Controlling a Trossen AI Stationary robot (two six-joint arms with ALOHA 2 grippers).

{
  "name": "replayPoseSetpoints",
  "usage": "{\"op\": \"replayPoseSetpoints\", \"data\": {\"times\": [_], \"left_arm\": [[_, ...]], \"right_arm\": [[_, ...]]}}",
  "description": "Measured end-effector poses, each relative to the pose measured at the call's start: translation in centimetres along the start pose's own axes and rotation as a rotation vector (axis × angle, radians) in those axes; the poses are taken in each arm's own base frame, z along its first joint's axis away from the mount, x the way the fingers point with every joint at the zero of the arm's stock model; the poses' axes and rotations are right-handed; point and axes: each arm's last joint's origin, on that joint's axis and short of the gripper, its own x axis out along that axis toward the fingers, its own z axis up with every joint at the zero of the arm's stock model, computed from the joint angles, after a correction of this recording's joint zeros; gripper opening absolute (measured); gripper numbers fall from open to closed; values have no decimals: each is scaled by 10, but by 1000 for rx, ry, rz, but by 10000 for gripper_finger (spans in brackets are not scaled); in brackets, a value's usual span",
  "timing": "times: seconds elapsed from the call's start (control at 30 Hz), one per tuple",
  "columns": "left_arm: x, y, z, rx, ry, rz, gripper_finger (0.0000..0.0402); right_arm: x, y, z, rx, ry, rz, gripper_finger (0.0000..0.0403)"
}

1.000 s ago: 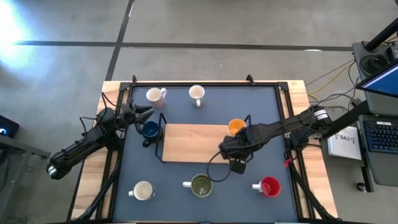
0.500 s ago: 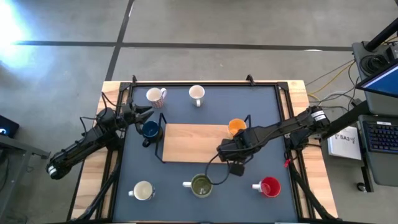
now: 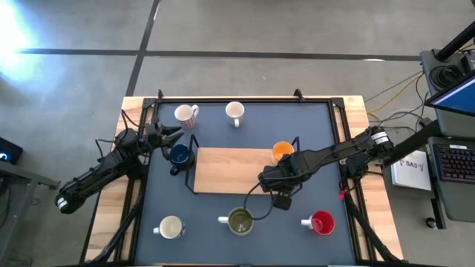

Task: Place coffee mugs
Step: Put the purple mug on the shelf, then put the light blue mug on the shelf

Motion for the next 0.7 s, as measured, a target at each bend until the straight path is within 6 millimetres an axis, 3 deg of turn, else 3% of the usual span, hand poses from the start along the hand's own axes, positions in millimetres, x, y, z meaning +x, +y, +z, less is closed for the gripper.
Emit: {"op": "replayPoseSetpoints", "data": {"times": [0.27, 0.57, 0.7], "left_arm": [[0, 0, 0, 0, 0, 0, 107], [0, 0, 0, 0, 0, 0, 107], [0, 0, 0, 0, 0, 0, 107]], "right_arm": [[0, 0, 0, -1, 2, 5, 15], [-1, -1, -2, 3, 22, 2, 82], [-13, 0, -1, 3, 14, 9, 100]]}}
